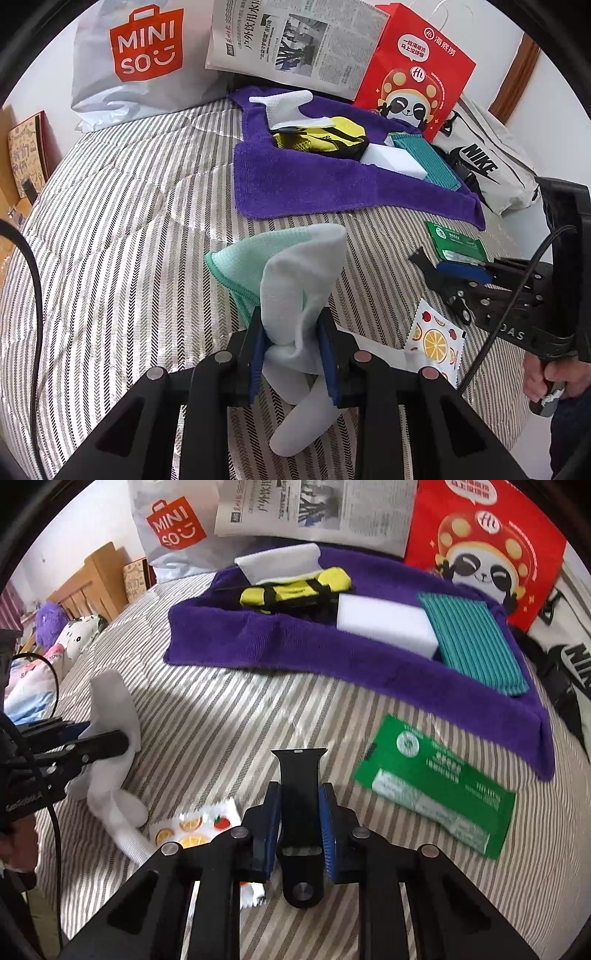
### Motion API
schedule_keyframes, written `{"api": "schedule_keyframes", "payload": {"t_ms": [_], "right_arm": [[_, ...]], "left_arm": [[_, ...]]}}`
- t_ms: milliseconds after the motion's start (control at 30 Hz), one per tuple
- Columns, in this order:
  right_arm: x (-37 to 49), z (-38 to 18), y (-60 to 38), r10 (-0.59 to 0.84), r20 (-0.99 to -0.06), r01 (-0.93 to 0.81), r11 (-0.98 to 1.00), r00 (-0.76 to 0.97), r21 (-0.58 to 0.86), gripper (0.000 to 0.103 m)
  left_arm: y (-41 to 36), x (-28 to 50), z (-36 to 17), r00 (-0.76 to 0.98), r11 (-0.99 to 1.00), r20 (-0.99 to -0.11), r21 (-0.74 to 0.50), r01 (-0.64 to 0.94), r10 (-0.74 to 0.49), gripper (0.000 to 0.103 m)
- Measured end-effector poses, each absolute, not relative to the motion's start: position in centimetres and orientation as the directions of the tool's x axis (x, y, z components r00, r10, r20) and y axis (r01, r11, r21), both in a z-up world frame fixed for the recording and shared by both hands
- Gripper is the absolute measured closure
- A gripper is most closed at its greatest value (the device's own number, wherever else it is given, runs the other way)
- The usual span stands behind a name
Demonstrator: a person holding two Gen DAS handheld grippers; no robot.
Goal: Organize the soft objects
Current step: 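Grasp the black strap on the bed with the right tool while the left tool holds the cloth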
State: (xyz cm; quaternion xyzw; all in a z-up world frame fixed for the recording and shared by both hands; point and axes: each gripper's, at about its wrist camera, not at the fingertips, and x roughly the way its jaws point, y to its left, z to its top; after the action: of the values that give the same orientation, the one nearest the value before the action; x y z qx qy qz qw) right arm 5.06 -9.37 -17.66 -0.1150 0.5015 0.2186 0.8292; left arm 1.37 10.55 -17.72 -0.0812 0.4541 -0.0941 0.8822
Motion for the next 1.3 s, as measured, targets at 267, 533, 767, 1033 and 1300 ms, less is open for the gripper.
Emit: {"api": "schedule_keyframes", "payload": {"t_ms": [267,533,767,1033,1300], "right_arm": [[3.7,-17.8,-9.1,0.198,-0.898,-0.511,0.859,0.393,-0.034,0.081],[4.0,-17.4,-10.3,0.226,-0.908,-0.489,0.872,0.352,0.027,0.082],[3.3,-17.7,-10.1,0.215,-0.901,-0.493,0.87,0.377,0.002,0.082],[3.6,-16.0,-12.2,0.275,-0.89,-0.497,0.865,0.364,0.064,0.082],[3.9,-13.5,-14.3,0.291,-0.871,-0.477,0.876,0.395,0.076,0.082]], "left_arm": [[10.3,1.6,-17.7,0.57,0.972,-0.789,-0.217,0.093,-0.23,0.077],[10.4,1.6,-17.7,0.562,0.972,-0.794,-0.215,0.098,-0.232,0.079],[10.2,1.7,-17.9,0.551,0.971,-0.8,-0.222,0.091,-0.235,0.079],[9.9,1.8,-17.0,0.537,0.974,-0.814,-0.203,0.095,-0.222,0.084],[9.9,1.1,-14.2,0.569,0.973,-0.791,-0.212,0.094,-0.227,0.086]]}}
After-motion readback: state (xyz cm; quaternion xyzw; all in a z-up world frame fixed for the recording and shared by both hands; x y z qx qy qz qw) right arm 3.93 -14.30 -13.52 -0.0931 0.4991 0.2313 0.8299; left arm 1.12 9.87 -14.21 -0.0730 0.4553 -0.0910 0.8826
